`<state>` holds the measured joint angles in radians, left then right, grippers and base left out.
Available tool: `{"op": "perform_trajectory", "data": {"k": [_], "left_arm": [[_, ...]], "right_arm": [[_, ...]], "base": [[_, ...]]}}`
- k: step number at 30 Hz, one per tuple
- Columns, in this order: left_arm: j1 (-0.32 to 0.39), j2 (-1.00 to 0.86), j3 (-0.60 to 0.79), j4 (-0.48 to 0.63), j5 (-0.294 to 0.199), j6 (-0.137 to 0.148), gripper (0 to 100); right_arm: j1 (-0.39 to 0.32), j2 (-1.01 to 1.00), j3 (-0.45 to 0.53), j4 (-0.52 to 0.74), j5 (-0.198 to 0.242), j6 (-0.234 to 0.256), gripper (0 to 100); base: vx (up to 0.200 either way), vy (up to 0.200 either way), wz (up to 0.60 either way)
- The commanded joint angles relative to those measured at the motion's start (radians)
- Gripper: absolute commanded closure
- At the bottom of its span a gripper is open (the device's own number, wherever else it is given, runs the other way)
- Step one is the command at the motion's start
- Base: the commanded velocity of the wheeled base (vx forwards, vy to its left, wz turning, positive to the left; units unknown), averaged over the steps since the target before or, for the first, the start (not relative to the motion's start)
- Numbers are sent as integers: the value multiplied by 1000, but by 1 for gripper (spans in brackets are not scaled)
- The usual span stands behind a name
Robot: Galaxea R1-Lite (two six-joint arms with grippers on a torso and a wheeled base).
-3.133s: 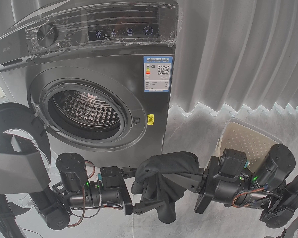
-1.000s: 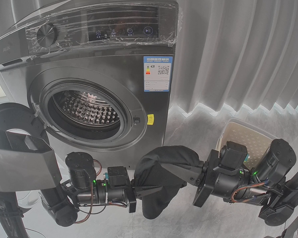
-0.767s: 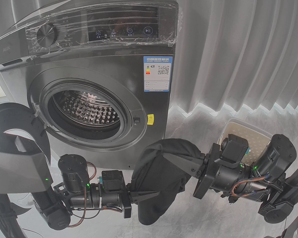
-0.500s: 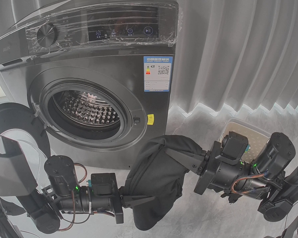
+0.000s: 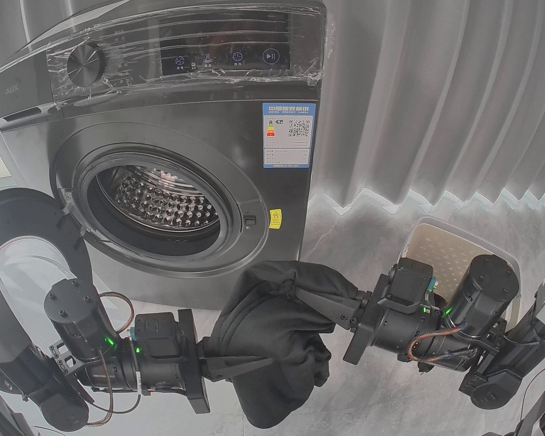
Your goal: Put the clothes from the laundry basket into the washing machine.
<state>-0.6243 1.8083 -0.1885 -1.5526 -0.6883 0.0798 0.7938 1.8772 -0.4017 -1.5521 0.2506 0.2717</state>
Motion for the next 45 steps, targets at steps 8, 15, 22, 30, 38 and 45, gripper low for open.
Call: {"op": "perform_trajectory", "data": {"k": [8, 15, 22, 30, 38, 45], "left_arm": [[-15, -29, 4, -1, -2, 0, 100], [-14, -27, 3, -1, -2, 0, 100], [-5, -26, 3, -1, -2, 0, 100], [-3, -27, 3, -1, -2, 0, 100], [-3, -30, 3, -3, -2, -3, 100], [-2, -40, 3, -1, 7, -12, 100]], "right_arm": [[-1, 49, 4, 0, -21, 0, 100], [-2, 48, 4, -2, -21, 1, 100], [-27, 40, 0, 1, -28, 21, 0], [-125, 36, 9, 1, -33, 21, 0], [-146, 49, 70, 1, -33, 7, 0], [-151, 40, 83, 0, -34, -20, 0]], "base": [[0, 0, 0], [0, 0, 0], [0, 0, 0], [0, 0, 0], [0, 0, 0], [0, 0, 0]]}}
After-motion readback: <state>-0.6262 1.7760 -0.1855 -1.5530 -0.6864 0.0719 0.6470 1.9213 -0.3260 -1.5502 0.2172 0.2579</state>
